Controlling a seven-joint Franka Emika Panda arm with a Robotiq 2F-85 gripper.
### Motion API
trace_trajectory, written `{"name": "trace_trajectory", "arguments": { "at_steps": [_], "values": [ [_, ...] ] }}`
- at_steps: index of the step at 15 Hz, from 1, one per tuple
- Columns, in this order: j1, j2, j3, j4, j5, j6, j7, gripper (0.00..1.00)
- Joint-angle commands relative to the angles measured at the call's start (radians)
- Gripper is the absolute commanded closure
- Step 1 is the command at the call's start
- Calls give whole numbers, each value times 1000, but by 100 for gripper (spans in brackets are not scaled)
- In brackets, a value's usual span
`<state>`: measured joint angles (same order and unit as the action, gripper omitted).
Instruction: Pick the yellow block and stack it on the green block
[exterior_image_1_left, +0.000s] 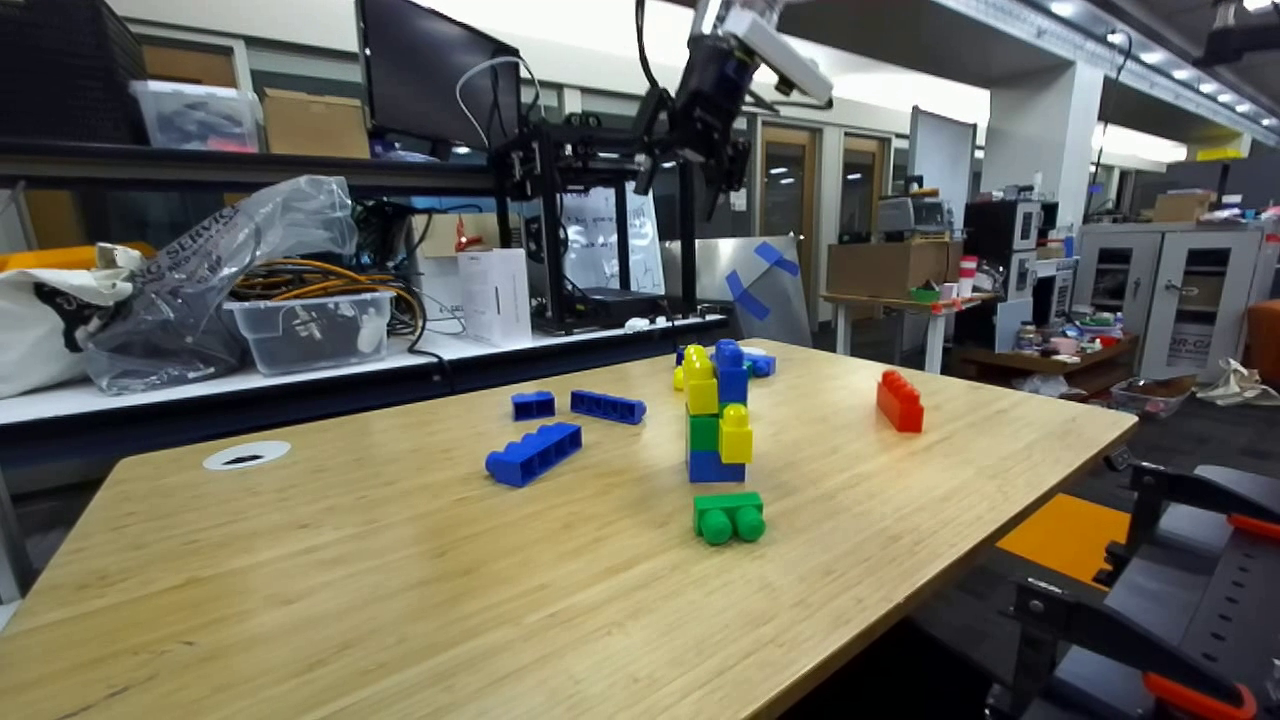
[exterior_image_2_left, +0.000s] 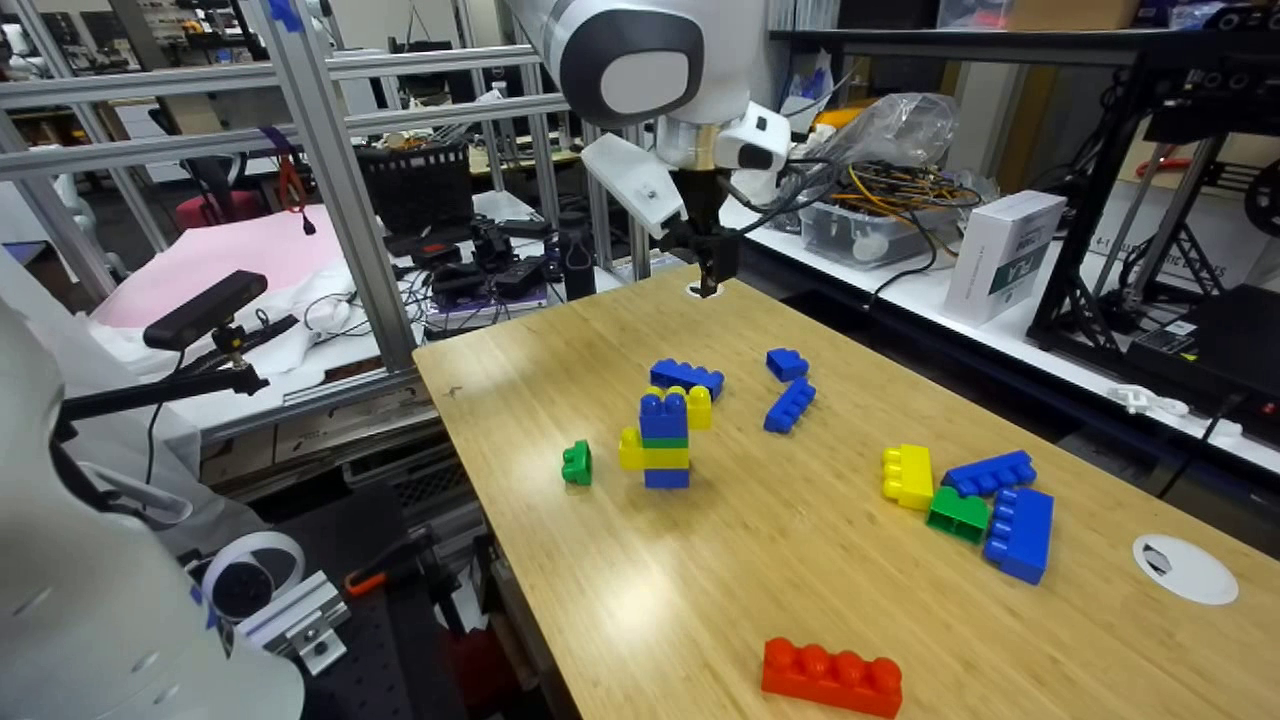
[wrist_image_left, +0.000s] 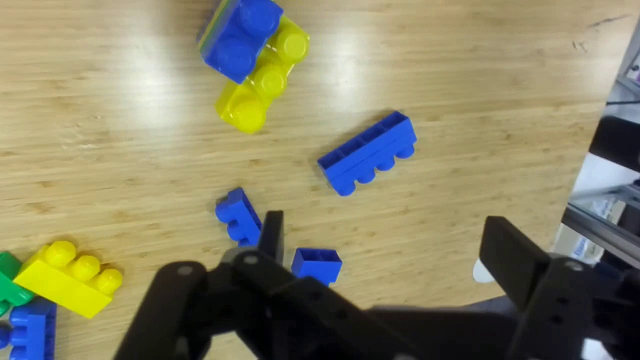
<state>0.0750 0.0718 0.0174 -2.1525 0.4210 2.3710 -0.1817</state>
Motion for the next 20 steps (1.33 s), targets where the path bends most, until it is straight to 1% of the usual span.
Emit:
{"name": "trace_trajectory", "arguments": {
  "at_steps": [1,3,4,6,7,8,12,16,17,18,20],
  "values": [
    [5,15,30,-4,-130,-21,72,0],
    [6,43,41,3,-172,-23,68,0],
    [5,58,43,-5,-190,-4,59,0],
    [-8,105,43,10,-191,-7,29,0],
    [-13,125,43,12,-189,-6,19,25],
    [-18,143,44,14,-188,-3,8,26],
    [-28,198,49,23,-202,12,-16,56],
    [-23,222,48,45,-247,6,-5,84],
    [-23,226,48,50,-257,4,-5,90],
    [-23,231,49,54,-263,4,-5,99],
    [-25,238,49,56,-271,3,-6,100]
  ]
}}
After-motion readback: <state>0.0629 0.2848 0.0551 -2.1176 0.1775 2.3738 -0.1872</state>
